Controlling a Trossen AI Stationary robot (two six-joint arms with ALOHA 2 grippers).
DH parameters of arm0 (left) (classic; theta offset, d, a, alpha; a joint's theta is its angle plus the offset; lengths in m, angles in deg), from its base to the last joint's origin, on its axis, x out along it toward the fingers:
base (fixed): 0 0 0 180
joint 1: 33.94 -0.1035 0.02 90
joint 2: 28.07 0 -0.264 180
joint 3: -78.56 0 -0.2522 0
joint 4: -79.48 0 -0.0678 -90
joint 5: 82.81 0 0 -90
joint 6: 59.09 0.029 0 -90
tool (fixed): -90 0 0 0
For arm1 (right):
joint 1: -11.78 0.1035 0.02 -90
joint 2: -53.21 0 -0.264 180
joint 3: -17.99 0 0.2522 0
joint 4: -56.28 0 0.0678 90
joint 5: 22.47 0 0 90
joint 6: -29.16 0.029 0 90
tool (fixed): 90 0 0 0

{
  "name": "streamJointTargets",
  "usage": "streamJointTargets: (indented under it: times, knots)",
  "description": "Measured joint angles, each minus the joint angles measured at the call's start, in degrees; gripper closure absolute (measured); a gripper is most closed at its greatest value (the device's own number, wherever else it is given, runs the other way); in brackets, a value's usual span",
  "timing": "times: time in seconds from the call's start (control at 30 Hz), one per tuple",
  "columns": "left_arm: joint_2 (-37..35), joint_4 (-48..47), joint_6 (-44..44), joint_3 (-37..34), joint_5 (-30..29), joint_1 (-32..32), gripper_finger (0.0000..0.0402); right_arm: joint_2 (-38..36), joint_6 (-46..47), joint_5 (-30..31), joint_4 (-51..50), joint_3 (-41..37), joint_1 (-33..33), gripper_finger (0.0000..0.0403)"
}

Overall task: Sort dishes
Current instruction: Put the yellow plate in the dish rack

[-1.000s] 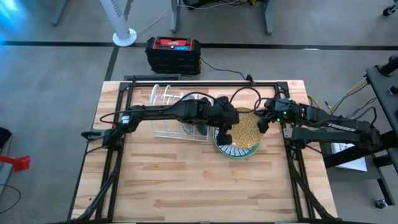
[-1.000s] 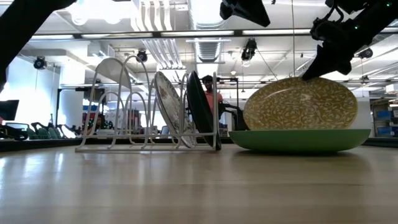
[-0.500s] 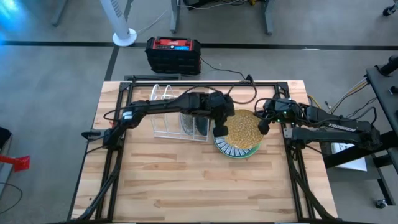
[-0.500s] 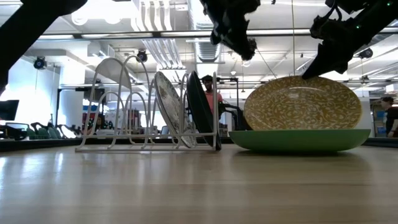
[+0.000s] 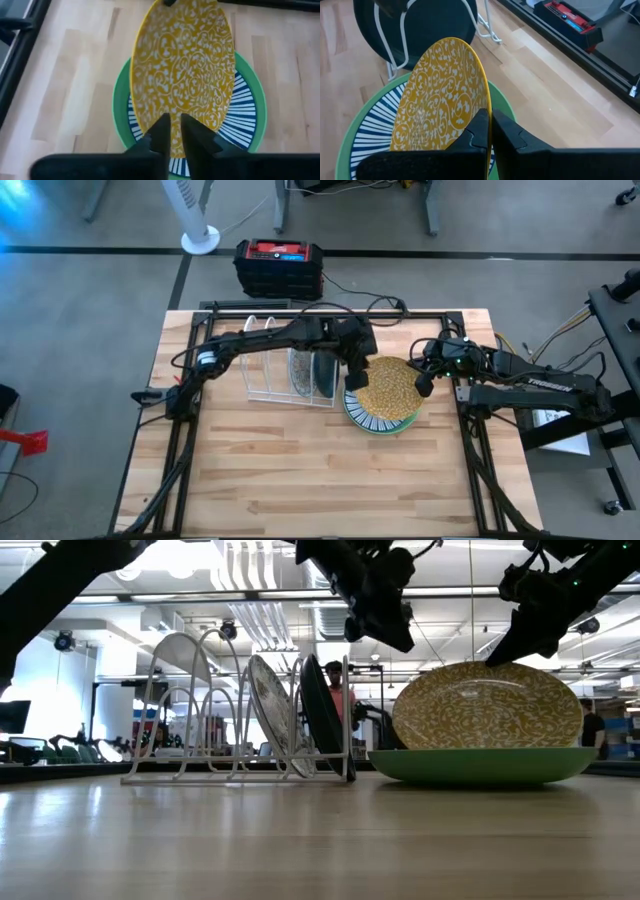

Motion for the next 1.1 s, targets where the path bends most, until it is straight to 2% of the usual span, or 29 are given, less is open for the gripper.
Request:
streamJointTargets:
  times: [0.2,0.37,0.93,1.0,1.1]
  knots:
    - [1.75,2.97,1.73,-0.32,2.45,-2.03,0.0289,0.0,-0.78,-0.03,0.04,0.0,0.0,0.0403]
    - [3.56,4.12,4.26,-0.37,8.69,-2.41,0.0258,-0.02,-1.4,-0.14,0.08,0.0,0.0,0.0403]
    - [6.26,2.94,4.73,1.0,9.66,-3.82,0.0253,-0.01,-2.45,-1.29,0.58,0.02,0.0,0.0403]
    - [6.22,-0.14,4.72,3.04,8.19,-3.84,0.0253,-0.02,-2.5,-1.41,0.58,0.02,0.0,0.0403]
    - [5.82,-3.6,4.67,5.87,1.53,-4.22,0.0253,-0.02,-2.77,-1.7,0.6,0.04,0.02,0.0403]
